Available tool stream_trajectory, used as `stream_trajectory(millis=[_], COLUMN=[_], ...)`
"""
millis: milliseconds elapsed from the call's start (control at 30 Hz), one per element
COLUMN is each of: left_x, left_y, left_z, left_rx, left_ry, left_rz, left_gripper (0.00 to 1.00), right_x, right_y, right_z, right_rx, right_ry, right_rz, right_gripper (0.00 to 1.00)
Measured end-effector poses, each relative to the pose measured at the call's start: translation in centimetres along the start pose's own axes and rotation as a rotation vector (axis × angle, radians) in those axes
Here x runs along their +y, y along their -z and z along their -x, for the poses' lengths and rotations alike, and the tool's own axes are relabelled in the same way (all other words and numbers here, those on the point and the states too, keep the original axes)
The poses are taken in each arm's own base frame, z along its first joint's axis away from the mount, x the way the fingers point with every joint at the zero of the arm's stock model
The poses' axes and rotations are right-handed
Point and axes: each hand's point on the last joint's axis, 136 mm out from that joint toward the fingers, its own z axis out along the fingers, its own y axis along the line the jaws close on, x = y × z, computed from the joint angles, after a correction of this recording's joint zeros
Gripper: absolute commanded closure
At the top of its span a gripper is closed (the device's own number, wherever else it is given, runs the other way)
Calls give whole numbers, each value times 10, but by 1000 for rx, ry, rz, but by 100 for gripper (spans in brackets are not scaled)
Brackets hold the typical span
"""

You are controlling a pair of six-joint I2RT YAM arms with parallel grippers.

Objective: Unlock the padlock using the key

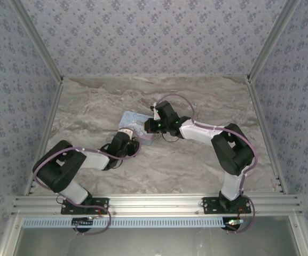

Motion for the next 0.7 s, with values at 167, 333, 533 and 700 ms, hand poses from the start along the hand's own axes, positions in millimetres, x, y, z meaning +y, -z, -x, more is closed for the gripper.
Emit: stream_trajectory(millis=[167,333,533,700], left_x=[0,0,-3,-13], left_y=[0,0,2,6], left_z=[0,1,1,-4], left_rx=[-2,-3,12,57], left_ry=[0,7,33,74], left_rz=[1,0,-8,-49], left_gripper=[71,75,77,77], right_x=[1,2,-2,0], right_y=[0,2,23,53], right_z=[0,0,-5,-11], right_rx=[-1,-16,-50,-100], right_ry=[4,26,67,137], right_rz=[0,-2,-21,-16], right_gripper=[100,100,100,100])
